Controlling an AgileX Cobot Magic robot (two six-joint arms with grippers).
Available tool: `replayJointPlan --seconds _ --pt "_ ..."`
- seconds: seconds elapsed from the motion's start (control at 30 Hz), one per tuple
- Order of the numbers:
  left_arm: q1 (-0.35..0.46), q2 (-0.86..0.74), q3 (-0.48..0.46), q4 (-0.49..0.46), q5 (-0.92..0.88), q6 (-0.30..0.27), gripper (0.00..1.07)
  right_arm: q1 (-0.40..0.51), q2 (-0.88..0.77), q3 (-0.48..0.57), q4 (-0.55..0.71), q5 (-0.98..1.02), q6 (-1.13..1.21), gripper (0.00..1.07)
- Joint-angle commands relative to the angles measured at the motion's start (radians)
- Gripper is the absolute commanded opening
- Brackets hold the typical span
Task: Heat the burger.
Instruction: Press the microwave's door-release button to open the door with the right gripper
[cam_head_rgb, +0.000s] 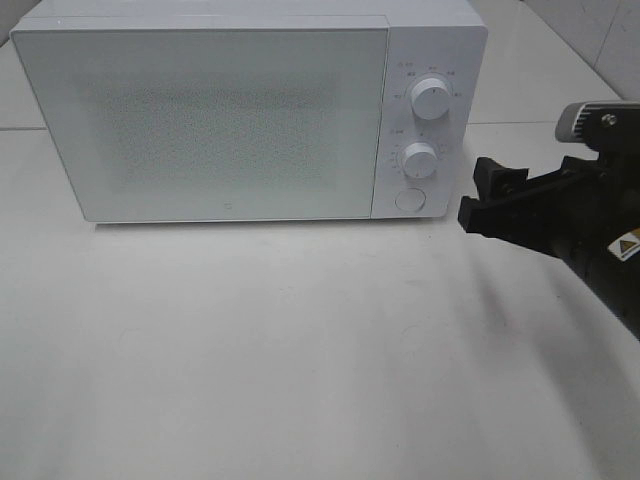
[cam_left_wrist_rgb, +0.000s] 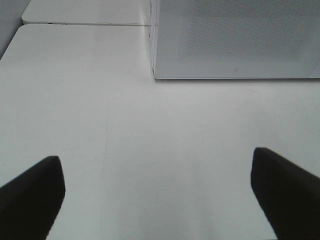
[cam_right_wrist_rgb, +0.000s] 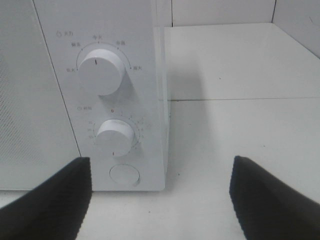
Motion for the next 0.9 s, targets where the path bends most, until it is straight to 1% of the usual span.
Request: replayJointPlan --seconds 0.03,0.1,0.27,0.53,0.57,0.6,0.67,0.7,0.73,0.77,0.8,0.83,0.87,0.9 --pt "0.003 -0.023 0.003 -0.003 -0.01 -0.005 0.95 0.042 0.032 -0.002 0.05 -0.041 -0.008 0.75" --pt "0.003 -0.023 0.003 -0.003 -0.01 -0.005 0.95 0.081 0.073 -0.01 0.085 -0.041 -0.008 0.75" --pt "0.003 -0.023 0.003 -0.003 -0.01 -0.005 0.95 0.117 0.122 -0.01 0.102 -0.063 -0.008 0.75" --pt "0.003 -0.023 0.003 -0.003 -0.01 -0.005 0.95 0.12 0.133 -0.01 0.106 -0.061 0.039 0.75" --pt "0.003 -0.023 0.003 -0.003 -0.01 -0.005 0.95 0.12 0.133 -0.01 0.106 -0.061 0.106 0.75" --pt "0.003 -0.023 0.003 -0.003 -0.01 -0.005 0.95 0.12 0.133 -0.01 0.106 -0.061 0.106 0.75" --pt "0.003 -0.023 0.003 -0.003 -0.01 -0.005 0.95 0.12 0.134 -0.01 0.106 -0.059 0.248 0.75" --pt "0.003 -0.023 0.003 -0.003 -0.01 -0.005 0.95 0.12 0.134 -0.01 0.106 -0.059 0.248 0.75" --pt "0.003 -0.023 0.003 -0.003 -0.01 -0.005 0.95 0.12 0.134 -0.01 0.106 -0.059 0.345 0.74" --pt "0.003 -0.023 0.003 -0.003 -0.01 -0.005 0.95 0.12 0.134 -0.01 0.106 -0.059 0.345 0.74" --pt "0.003 -0.023 0.003 -0.003 -0.01 -0.005 0.95 0.12 0.134 -0.01 0.106 -0.059 0.401 0.74" --pt "0.003 -0.023 0.003 -0.003 -0.01 -0.005 0.95 0.12 0.134 -0.01 0.106 -0.058 0.519 0.73" --pt "0.003 -0.023 0.003 -0.003 -0.01 -0.005 0.95 0.12 0.134 -0.01 0.106 -0.058 0.519 0.73" --pt "0.003 -0.023 0.003 -0.003 -0.01 -0.005 0.95 0.12 0.134 -0.01 0.106 -0.058 0.638 0.71"
